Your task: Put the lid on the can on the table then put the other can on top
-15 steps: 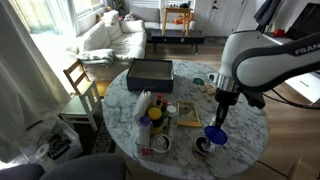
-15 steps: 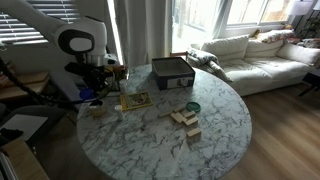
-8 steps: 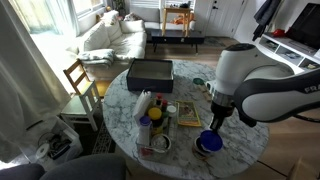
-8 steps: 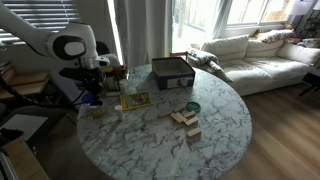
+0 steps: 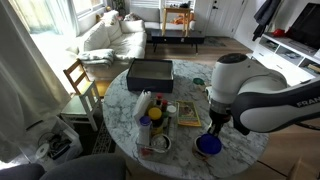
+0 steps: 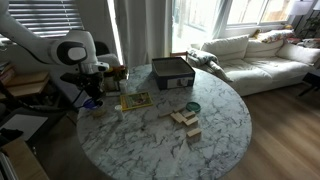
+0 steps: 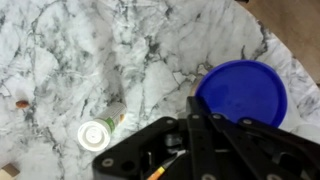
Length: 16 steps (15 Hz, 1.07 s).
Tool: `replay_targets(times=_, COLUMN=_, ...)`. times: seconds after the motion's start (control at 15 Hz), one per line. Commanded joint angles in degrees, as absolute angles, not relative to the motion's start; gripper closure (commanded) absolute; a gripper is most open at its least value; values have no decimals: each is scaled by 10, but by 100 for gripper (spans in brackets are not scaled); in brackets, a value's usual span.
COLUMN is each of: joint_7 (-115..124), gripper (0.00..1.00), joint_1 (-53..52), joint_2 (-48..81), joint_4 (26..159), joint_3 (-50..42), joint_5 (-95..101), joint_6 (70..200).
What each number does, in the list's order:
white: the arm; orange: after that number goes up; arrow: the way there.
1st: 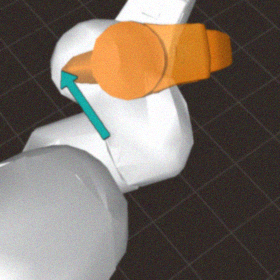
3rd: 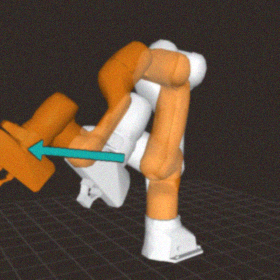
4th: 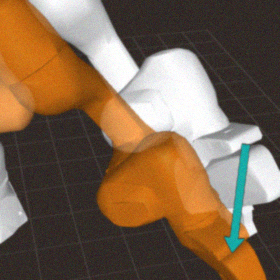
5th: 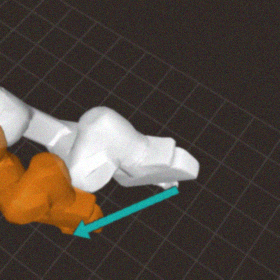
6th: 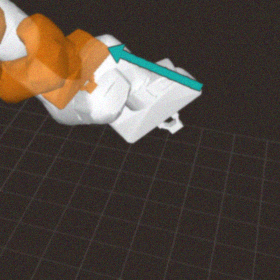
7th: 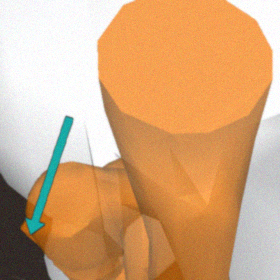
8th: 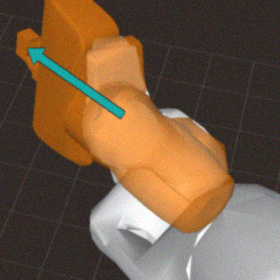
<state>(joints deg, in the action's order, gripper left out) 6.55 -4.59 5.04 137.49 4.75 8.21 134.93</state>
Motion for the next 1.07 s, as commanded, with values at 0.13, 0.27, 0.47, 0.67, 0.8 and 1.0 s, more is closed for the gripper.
replay_targets(times=0.13, joint_7=120, gripper=100, joint_1=-55, joint_2=81, joint_4=1367, joint_3=42, joint_5=96, joint_6=1375)
replay_targets(times=0.27, joint_7=133, gripper=100, joint_1=-56, joint_2=85, joint_4=1365, joint_3=39, joint_5=99, joint_6=1379)
replay_targets(times=0.47, joint_7=149, gripper=100, joint_1=-57, joint_2=90, joint_4=1362, joint_3=36, joint_5=101, joint_6=1385)
replay_targets(times=0.67, joint_7=160, gripper=100, joint_1=-58, joint_2=93, joint_4=1362, joint_3=33, joint_5=106, joint_6=1386)
replay_targets(times=0.8, joint_7=167, gripper=100, joint_1=-59, joint_2=94, joint_4=1362, joint_3=32, joint_5=109, joint_6=1386)
replay_targets(times=1.0, joint_7=171, gripper=100, joint_1=-59, joint_2=95, joint_4=1361, joint_3=32, joint_5=110, joint_6=1385)
